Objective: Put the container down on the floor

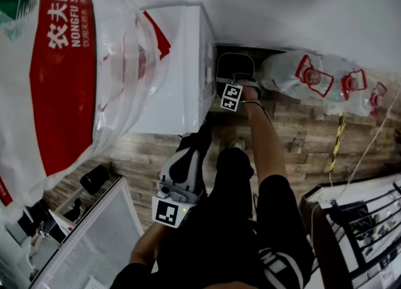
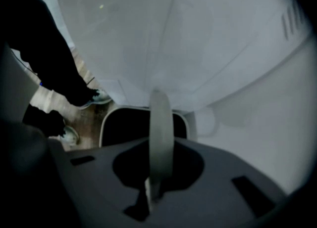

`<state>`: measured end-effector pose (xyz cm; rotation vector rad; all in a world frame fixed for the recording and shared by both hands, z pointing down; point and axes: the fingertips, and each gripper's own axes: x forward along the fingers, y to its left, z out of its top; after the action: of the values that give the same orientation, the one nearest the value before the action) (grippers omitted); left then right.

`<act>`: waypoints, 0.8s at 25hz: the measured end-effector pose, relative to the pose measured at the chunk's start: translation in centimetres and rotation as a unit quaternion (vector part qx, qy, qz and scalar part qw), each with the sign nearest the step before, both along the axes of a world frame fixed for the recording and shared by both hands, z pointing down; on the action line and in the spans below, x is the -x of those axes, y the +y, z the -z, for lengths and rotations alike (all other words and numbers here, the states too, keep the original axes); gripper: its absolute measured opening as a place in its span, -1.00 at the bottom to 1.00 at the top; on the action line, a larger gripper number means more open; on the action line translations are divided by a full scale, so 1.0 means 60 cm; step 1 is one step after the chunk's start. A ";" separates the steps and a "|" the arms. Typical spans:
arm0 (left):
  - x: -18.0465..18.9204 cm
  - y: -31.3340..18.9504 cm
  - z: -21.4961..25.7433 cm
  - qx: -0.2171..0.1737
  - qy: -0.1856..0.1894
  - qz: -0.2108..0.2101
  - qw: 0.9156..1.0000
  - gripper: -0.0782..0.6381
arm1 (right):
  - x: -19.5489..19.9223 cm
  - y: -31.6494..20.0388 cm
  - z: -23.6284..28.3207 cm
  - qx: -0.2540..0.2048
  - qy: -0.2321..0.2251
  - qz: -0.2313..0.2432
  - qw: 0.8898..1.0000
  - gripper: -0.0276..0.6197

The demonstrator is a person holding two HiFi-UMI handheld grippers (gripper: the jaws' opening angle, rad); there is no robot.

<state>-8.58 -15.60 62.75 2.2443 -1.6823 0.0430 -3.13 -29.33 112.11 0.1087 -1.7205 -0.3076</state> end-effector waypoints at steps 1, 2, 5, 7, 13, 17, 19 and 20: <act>0.001 0.003 -0.004 0.002 0.002 0.000 1.000 -0.70 | 0.000 0.005 -0.009 -0.001 0.003 -0.003 1.000 -0.81; 0.001 0.005 -0.007 0.003 0.005 -0.001 1.000 -0.70 | -0.001 0.010 -0.017 0.001 0.005 -0.007 1.000 -0.81; -0.004 0.015 -0.014 0.001 0.010 -0.015 1.000 -0.70 | -0.004 0.032 -0.041 0.013 0.014 -0.003 1.000 -0.81; -0.007 0.025 -0.022 0.004 0.008 -0.026 1.000 -0.70 | -0.006 0.054 -0.056 0.021 0.024 0.012 0.999 -0.81; 0.000 0.037 -0.038 0.013 0.008 -0.023 1.000 -0.70 | -0.006 0.061 -0.070 0.014 0.026 0.019 0.999 -0.81; 0.002 0.043 -0.037 0.013 0.010 -0.017 1.000 -0.70 | -0.006 0.066 -0.069 0.018 0.029 0.019 0.999 -0.81; 0.002 0.047 -0.036 0.013 0.009 -0.018 1.000 -0.70 | -0.008 0.069 -0.071 0.018 0.032 0.017 0.999 -0.81; 0.003 0.048 -0.036 0.013 0.008 -0.018 1.000 -0.70 | -0.010 0.070 -0.071 0.018 0.036 0.015 0.999 -0.81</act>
<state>-8.73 -12.69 64.92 2.2498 -1.6244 0.0559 -2.56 -25.13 116.39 0.0448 -1.6563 -0.2999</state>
